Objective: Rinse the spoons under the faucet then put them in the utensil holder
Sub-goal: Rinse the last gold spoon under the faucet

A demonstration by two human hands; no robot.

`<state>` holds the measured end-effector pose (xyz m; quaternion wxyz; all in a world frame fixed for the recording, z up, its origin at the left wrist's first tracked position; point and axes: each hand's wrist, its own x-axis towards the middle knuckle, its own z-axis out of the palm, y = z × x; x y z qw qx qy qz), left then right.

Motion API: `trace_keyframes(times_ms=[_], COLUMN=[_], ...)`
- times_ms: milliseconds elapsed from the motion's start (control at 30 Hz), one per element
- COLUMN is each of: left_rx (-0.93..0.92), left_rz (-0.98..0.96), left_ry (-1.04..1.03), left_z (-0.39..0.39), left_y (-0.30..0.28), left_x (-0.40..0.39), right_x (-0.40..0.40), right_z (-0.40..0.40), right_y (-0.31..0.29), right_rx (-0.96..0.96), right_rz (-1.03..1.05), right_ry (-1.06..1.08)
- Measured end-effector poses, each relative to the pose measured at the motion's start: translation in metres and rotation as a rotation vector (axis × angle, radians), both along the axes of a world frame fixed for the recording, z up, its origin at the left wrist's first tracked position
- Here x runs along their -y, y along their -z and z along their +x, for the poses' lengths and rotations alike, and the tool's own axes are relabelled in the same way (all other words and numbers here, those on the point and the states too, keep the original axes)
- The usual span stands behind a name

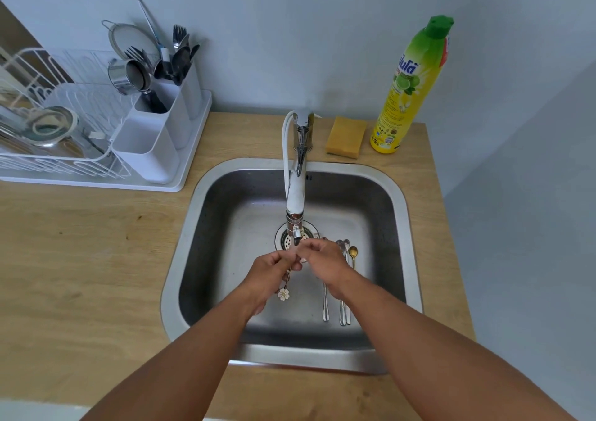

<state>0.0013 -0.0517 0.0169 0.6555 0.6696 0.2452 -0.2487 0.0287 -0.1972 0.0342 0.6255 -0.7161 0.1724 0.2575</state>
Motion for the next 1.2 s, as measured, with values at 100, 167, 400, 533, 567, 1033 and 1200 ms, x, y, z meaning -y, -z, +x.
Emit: trace_keyframes(times_ms=[100, 167, 400, 533, 567, 1033, 1200], left_rx=[0.044, 0.057, -0.006, -0.053, -0.057, 0.012, -0.046], left_rz=[0.053, 0.069, 0.076, 0.027, 0.025, 0.195, 0.236], left_ry=[0.034, 0.07, 0.064, 0.017, 0.027, 0.152, 0.295], left_z=[-0.001, -0.006, -0.001, 0.0, -0.002, -0.009, -0.024], left_y=[-0.002, -0.003, -0.012, -0.012, -0.011, -0.003, 0.007], left_x=[-0.001, -0.003, -0.008, -0.006, -0.007, -0.02, -0.026], right_x=[0.001, 0.002, -0.002, -0.006, -0.005, -0.013, -0.004], right_z=[0.007, 0.014, 0.008, 0.005, 0.009, 0.002, -0.005], right_y=[-0.003, -0.006, -0.001, 0.002, 0.002, 0.018, 0.027], right_rx=[-0.006, 0.0, -0.02, -0.053, -0.054, -0.072, -0.097], right_rz=[-0.03, -0.043, -0.029, 0.001, -0.009, -0.024, -0.002], right_ry=[0.022, 0.067, 0.015, 0.006, 0.032, 0.001, 0.017])
